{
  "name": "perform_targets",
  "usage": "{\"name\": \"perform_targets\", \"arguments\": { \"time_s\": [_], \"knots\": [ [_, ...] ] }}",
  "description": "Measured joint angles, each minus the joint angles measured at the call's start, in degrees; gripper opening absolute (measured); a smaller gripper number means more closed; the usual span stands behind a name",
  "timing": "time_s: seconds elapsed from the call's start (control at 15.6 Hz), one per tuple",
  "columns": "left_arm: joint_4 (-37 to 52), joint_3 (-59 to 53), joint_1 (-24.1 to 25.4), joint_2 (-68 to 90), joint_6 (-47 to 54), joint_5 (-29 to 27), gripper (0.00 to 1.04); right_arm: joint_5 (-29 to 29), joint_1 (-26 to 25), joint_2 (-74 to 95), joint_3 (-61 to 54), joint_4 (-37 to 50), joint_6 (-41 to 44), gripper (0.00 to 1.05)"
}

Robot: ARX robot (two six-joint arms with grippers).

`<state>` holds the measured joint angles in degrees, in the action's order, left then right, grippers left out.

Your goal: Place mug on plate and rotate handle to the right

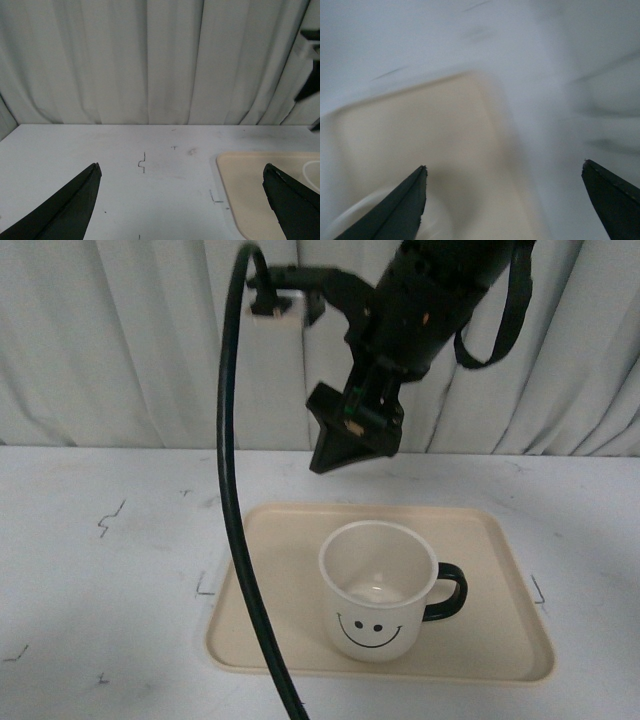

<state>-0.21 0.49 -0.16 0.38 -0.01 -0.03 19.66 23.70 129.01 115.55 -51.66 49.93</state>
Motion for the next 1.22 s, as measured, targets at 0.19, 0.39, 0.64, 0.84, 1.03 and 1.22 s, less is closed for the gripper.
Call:
{"name": "perform_targets", "arguments": {
  "time_s": [0.19,0.39,0.64,0.84,1.03,1.22],
  "knots": [
    [-0.04,0.0,0.0,0.0,0.0,-0.07,0.98,-33.92,-0.07,-19.06,-39.69,65.79,-27.8,0.67],
    [0.02,0.0,0.0,0.0,0.02,0.0,0.98,-37.59,-8.02,-31.63,-68.74,101.09,-45.33,0.34],
    [0.0,0.0,0.0,0.0,0.0,0.0,0.98,-31.12,-11.91,-44.57,-90.73,111.03,-48.85,0.02],
    [0.0,0.0,0.0,0.0,0.02,0.04,0.98,-28.52,-15.32,-53.35,-99.32,110.95,-49.09,0.02],
    [0.0,0.0,0.0,0.0,0.02,0.02,0.98,-26.4,-16.57,-58.1,-103.03,109.53,-49.09,0.02],
    [0.02,0.0,0.0,0.0,0.02,0.04,0.98,-25.38,-18.6,-61.83,-108.26,111.25,-49.13,0.02]
  ]
}}
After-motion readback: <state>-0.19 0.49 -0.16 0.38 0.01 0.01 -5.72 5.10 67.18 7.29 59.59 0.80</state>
